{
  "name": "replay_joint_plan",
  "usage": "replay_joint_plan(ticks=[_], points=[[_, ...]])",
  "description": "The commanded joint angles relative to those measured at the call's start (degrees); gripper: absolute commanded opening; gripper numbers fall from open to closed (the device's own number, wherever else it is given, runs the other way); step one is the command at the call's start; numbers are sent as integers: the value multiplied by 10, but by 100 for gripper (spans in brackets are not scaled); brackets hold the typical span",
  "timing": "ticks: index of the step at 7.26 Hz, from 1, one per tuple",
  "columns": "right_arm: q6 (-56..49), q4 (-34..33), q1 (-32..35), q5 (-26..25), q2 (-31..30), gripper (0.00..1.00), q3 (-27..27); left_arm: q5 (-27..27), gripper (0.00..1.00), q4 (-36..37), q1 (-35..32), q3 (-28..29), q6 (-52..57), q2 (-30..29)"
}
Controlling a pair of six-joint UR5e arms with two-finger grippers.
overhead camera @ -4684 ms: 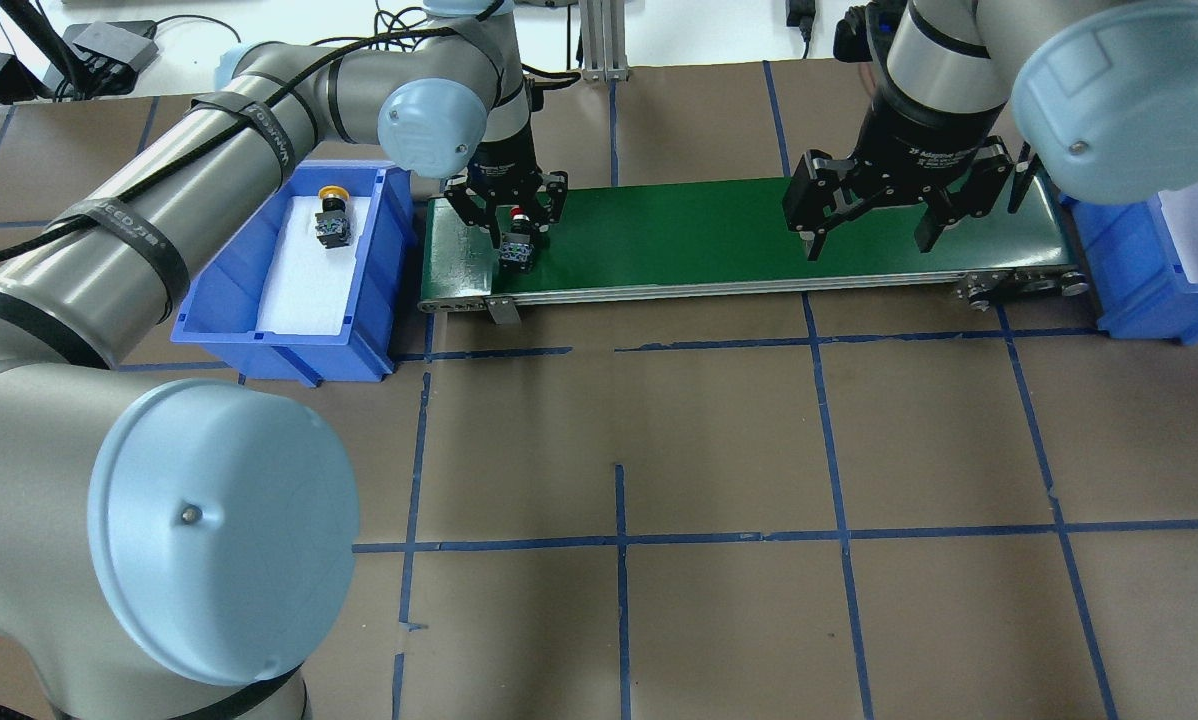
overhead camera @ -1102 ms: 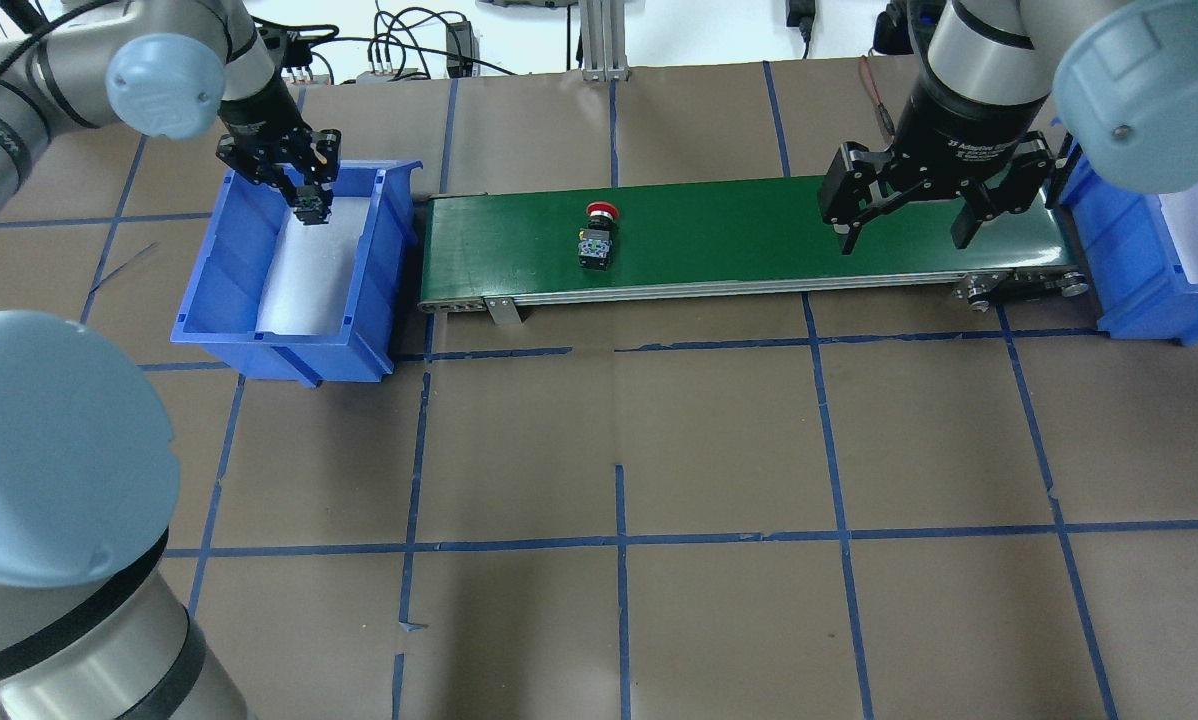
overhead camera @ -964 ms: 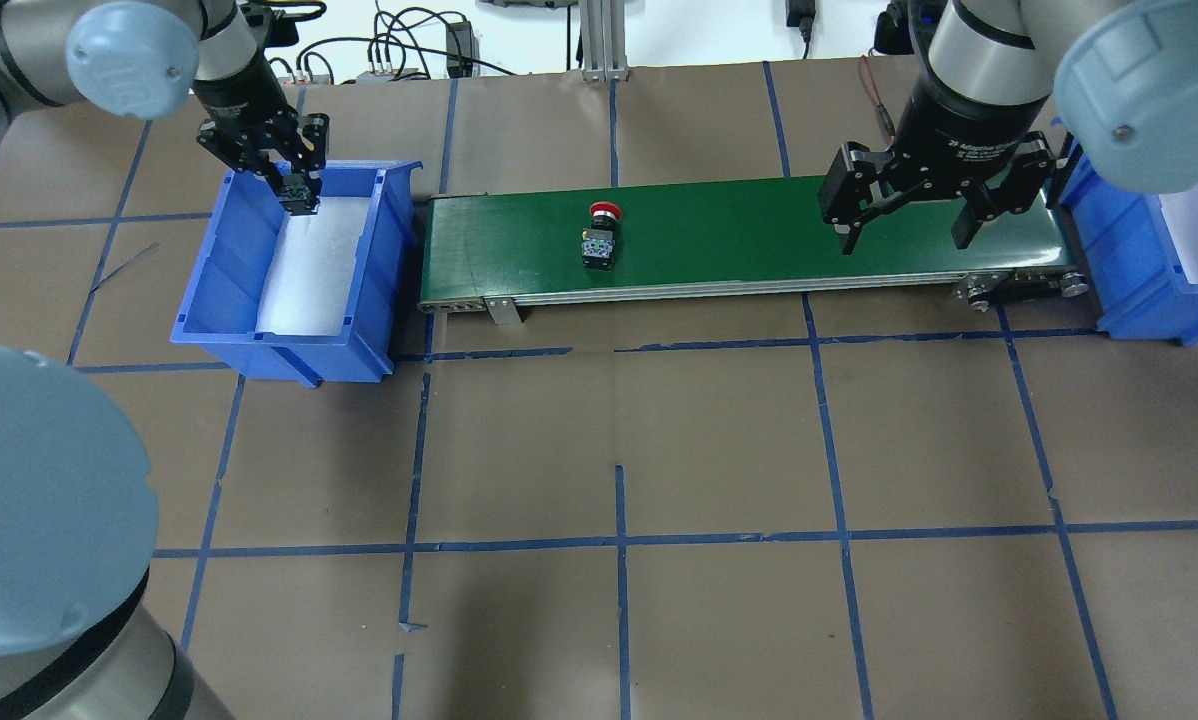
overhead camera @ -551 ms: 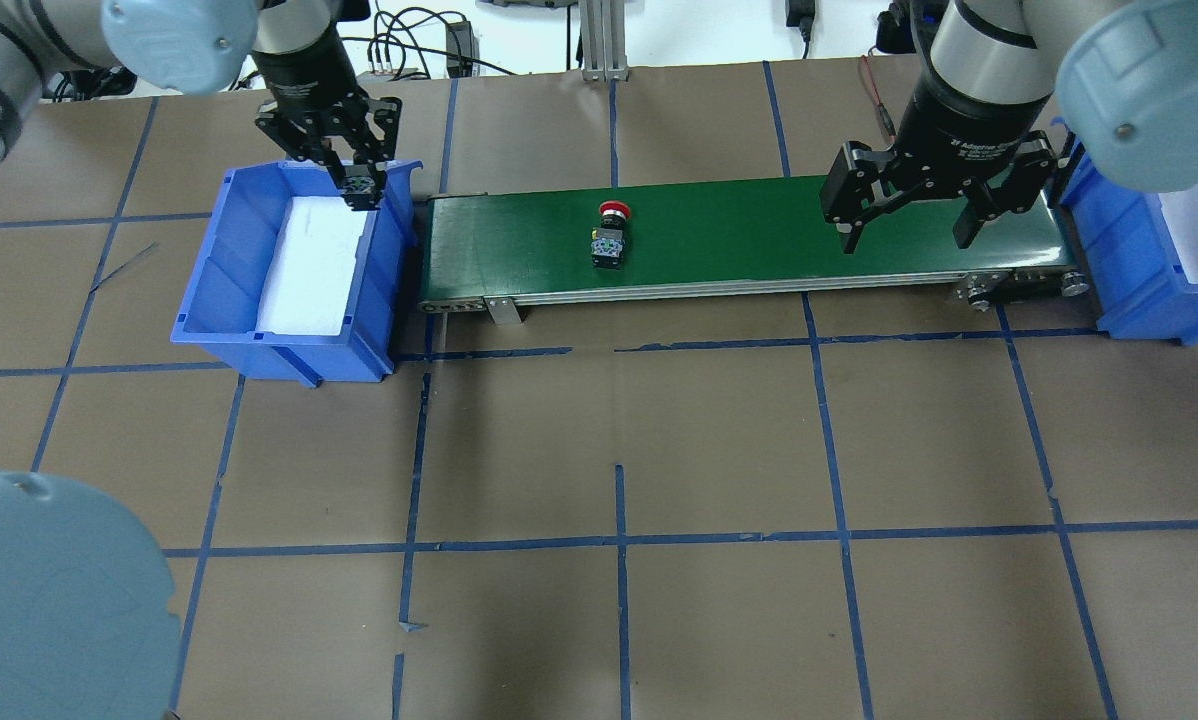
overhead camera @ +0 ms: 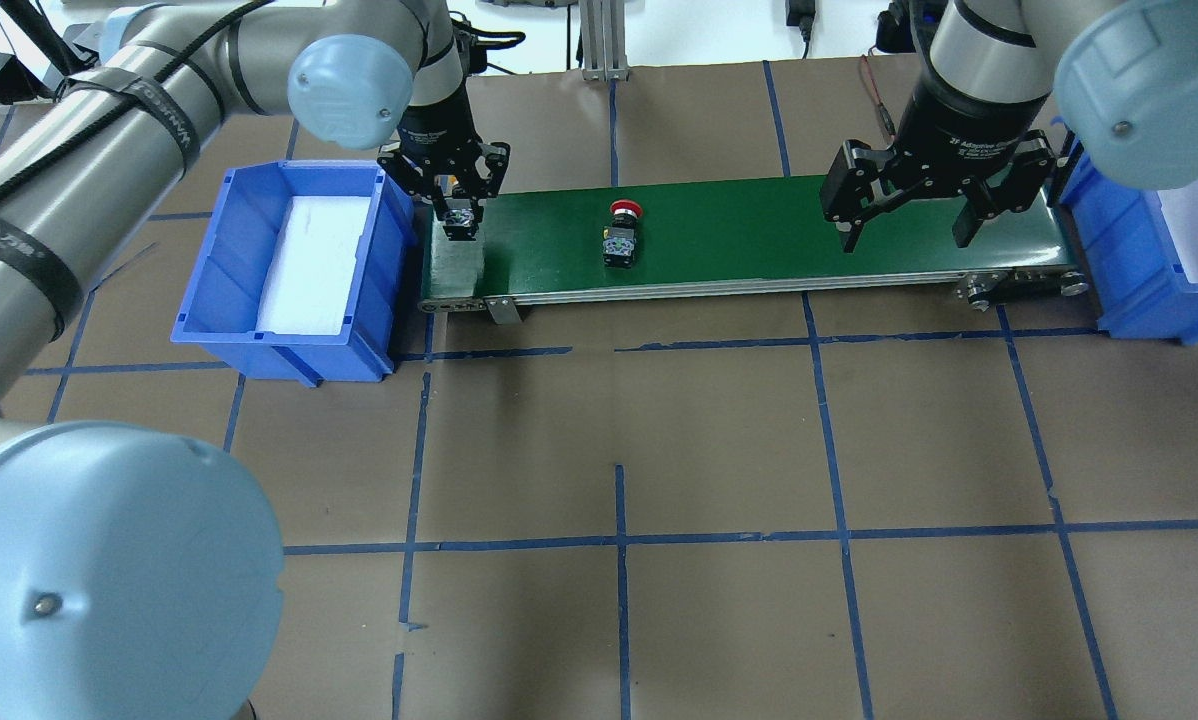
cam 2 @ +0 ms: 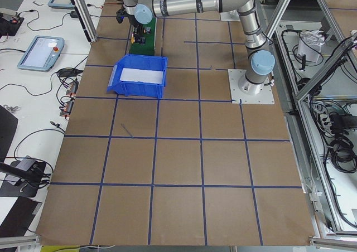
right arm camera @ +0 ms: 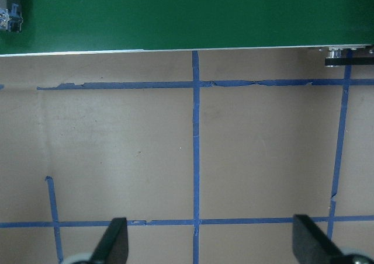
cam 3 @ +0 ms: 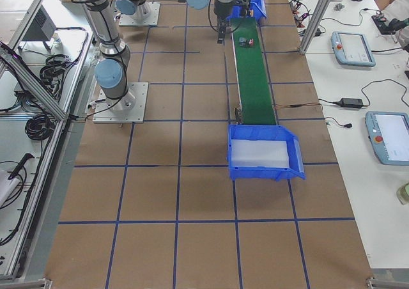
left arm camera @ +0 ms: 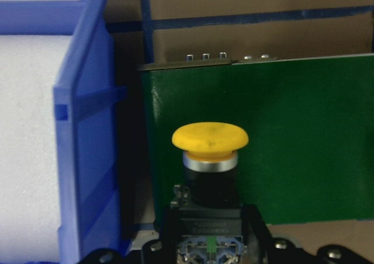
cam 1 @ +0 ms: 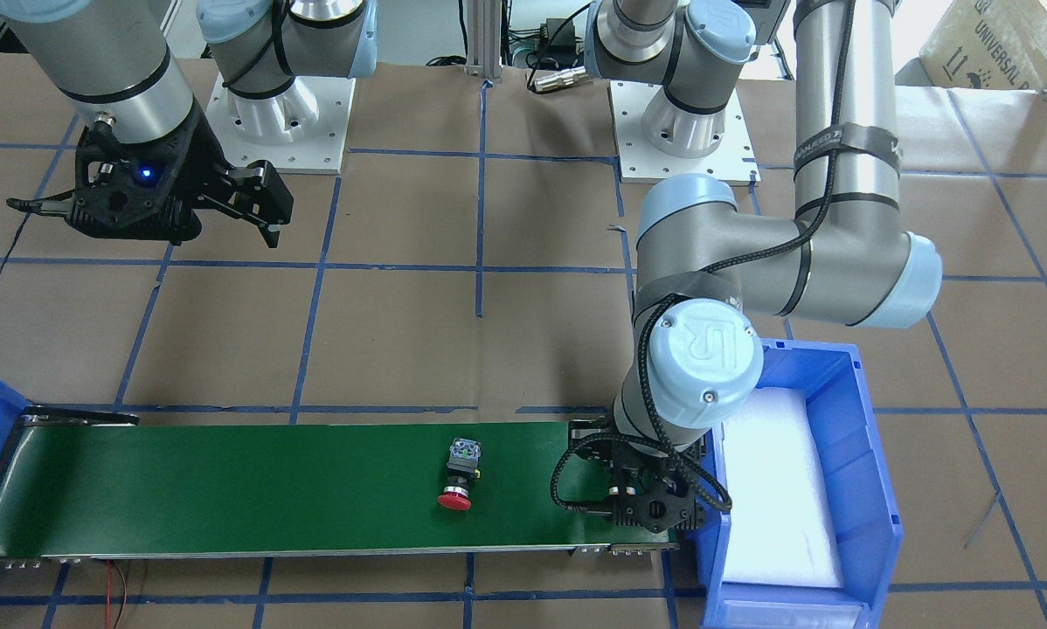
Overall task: Transport two buttons from left to right
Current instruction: 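Place the yellow button on the belt start and open the left gripper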
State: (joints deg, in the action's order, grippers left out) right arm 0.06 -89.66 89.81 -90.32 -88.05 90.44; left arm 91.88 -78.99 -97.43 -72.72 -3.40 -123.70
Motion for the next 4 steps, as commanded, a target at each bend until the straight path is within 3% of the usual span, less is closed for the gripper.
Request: replay_joint_plan(ticks=[1, 3, 4], points=[[-1, 1, 0, 7, -2, 100, 0, 1, 8, 9, -8, -2, 2, -22], [4, -2, 1, 8, -1, 100, 0, 0, 11, 9, -6, -2, 8, -22], [0, -7, 1, 8, 0, 100, 0, 1, 50, 9, -5, -3, 9, -24]])
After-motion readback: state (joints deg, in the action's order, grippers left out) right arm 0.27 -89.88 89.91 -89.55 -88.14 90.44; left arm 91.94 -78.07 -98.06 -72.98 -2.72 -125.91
